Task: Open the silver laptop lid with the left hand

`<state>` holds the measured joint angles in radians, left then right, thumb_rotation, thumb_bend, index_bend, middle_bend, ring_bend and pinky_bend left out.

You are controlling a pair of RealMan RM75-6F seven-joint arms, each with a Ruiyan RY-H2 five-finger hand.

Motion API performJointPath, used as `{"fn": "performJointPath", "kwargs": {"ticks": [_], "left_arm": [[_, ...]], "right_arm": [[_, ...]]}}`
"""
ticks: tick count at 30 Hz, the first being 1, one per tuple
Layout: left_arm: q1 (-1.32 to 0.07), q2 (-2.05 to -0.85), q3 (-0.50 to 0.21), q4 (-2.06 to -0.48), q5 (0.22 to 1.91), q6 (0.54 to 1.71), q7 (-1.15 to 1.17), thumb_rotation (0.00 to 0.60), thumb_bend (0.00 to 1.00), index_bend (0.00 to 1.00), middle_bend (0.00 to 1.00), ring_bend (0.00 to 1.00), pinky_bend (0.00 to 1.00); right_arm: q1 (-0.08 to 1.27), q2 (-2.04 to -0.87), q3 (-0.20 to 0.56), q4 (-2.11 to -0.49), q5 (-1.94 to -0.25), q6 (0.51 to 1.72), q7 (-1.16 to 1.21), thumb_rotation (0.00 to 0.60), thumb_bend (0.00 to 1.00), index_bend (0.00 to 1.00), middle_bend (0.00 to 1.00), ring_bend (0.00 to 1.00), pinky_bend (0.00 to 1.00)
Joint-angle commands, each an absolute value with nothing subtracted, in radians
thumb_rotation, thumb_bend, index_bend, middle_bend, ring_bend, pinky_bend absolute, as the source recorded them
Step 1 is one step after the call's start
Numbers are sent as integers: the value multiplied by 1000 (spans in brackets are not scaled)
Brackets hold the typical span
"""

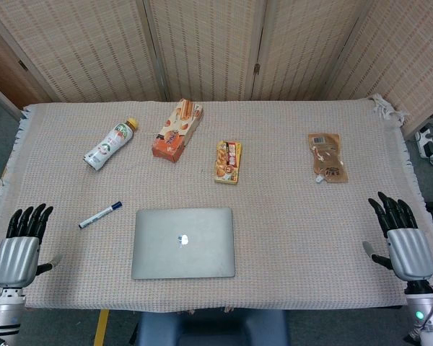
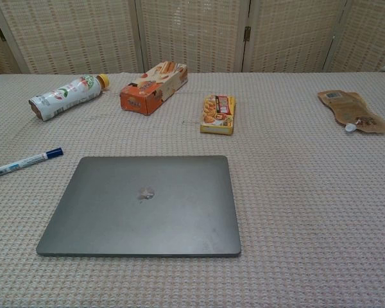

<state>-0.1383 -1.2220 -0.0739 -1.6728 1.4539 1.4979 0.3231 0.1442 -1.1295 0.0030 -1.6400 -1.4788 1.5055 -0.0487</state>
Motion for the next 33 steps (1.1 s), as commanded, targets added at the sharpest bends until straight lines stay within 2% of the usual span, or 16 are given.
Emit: {"fn": "performJointPath", "kwargs": {"ticks": [1, 24, 33], "left_arm": [[-140, -1228, -73, -1667, 1452, 1493, 321, 600, 187, 57, 86, 46, 0], [-119, -1225, -66, -1630, 1482, 1532, 273, 600, 187, 63, 86, 46, 0], [-235, -1217, -73, -1605, 1591, 1421, 235, 600, 185, 68, 86, 46, 0]], "right_arm": [[146, -1132, 3, -1641, -1484, 1492, -48, 600, 326, 0, 0, 4, 0], [118, -1143, 24, -1627, -1533, 1513, -25, 600, 325, 0, 0, 1, 0], [124, -1138, 40, -1626, -1541, 1506, -23, 600, 325, 0, 0, 0, 0]]}}
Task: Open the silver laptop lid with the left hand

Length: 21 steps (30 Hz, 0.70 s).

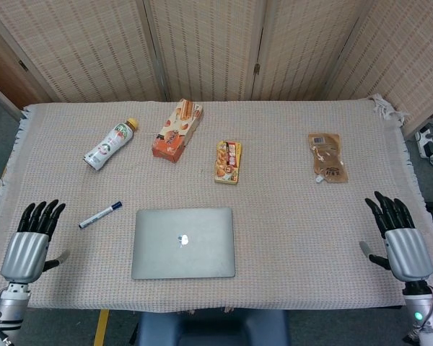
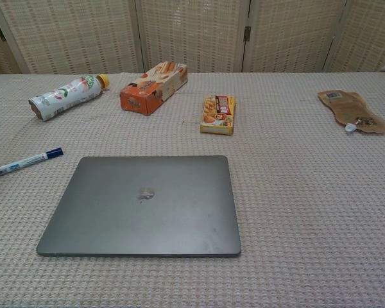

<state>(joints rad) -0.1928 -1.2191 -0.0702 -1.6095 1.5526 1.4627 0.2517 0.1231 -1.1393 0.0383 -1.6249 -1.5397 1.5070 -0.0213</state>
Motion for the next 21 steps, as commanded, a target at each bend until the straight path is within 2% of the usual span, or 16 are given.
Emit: {"fn": "performJointPath", "kwargs": {"ticks": [1, 13, 21], "left_arm": [[-257, -1219, -70, -1606, 1611, 1398, 226, 600, 184, 69, 86, 46, 0], [-478, -1298, -47, -1589, 1746, 1155, 167, 600, 180, 65, 86, 46, 0], [-563, -1380, -24, -1585, 1777, 1059, 198, 600, 180, 46, 86, 44, 0]], "right_arm": [[125, -1138, 41, -1626, -1541, 1504, -24, 600, 325, 0, 0, 0, 0], [128, -1143, 50, -1621, -1530, 1483, -19, 600, 325, 0, 0, 0, 0], [133, -1146, 53, -1612, -1530, 1468, -10, 600, 326, 0, 0, 1, 0]]}}
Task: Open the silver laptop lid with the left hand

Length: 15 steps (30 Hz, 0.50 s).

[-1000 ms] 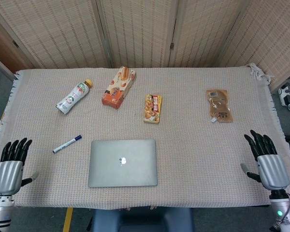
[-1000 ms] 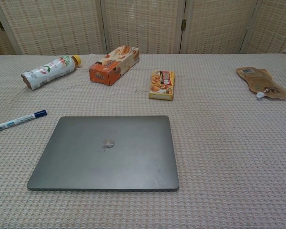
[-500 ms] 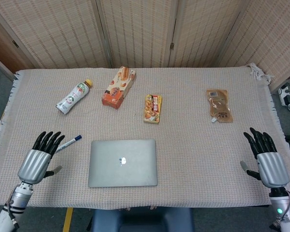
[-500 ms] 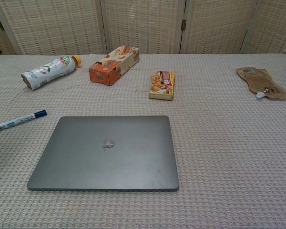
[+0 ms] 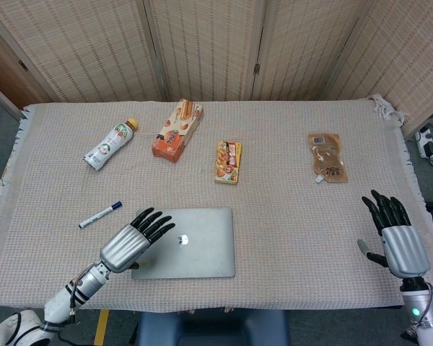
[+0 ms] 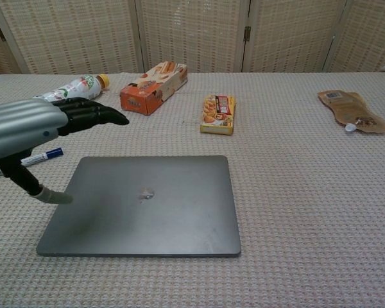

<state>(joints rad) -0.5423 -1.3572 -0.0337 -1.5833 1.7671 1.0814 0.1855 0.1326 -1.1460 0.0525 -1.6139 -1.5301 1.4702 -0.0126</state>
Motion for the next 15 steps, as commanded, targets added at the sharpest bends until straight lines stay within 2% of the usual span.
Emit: {"fn": "performJointPath", "kwargs": {"ticks": [1, 15], "left_arm": [[-573, -1392, -21, -1586, 1779, 1048, 203, 600, 180, 45, 86, 44, 0], [-651, -1529, -9, -1558, 1744, 956, 265, 600, 181, 41, 86, 42, 0]], "right_arm": [[134, -1146, 53, -1610, -1528, 1466, -8, 600, 326, 0, 0, 1, 0], [137, -1160, 51, -1589, -1525, 1446, 14, 600, 325, 0, 0, 3, 0]]}}
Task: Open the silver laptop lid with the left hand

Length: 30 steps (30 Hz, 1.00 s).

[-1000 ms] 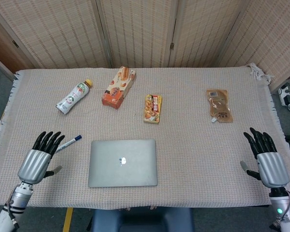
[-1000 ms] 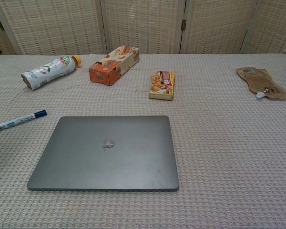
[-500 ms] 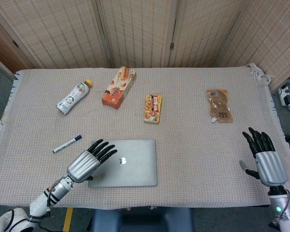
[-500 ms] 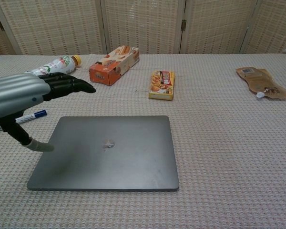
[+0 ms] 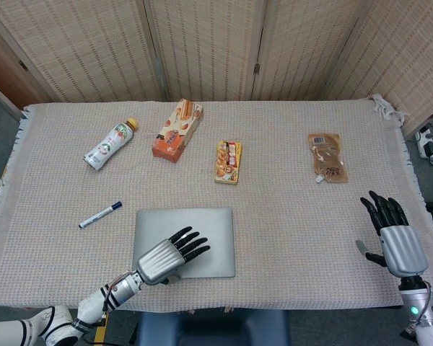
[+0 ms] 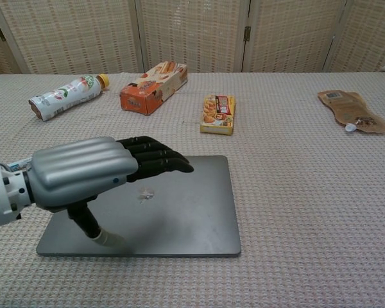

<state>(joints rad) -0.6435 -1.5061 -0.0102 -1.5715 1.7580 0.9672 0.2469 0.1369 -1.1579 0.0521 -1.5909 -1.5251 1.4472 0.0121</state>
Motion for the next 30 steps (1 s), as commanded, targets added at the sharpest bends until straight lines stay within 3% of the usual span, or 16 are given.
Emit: {"fn": "performJointPath", "kwargs": {"ticks": [1, 14, 30], "left_arm": [[-651, -1545, -9, -1549, 1735, 954, 278, 600, 181, 41, 86, 42, 0], [-651, -1640, 7, -1490, 1658, 936, 344, 600, 180, 41, 86, 40, 0], [-645, -1671, 15, -1435, 1619, 963, 357, 600, 183, 55, 86, 41, 0]], "right_arm": [[136, -1161, 51, -1587, -1525, 1445, 15, 600, 325, 0, 0, 4, 0], [135, -1166, 50, -1577, -1521, 1438, 23, 600, 325, 0, 0, 2, 0], [133, -1175, 51, -1566, -1512, 1429, 28, 600, 325, 0, 0, 0, 0]]}}
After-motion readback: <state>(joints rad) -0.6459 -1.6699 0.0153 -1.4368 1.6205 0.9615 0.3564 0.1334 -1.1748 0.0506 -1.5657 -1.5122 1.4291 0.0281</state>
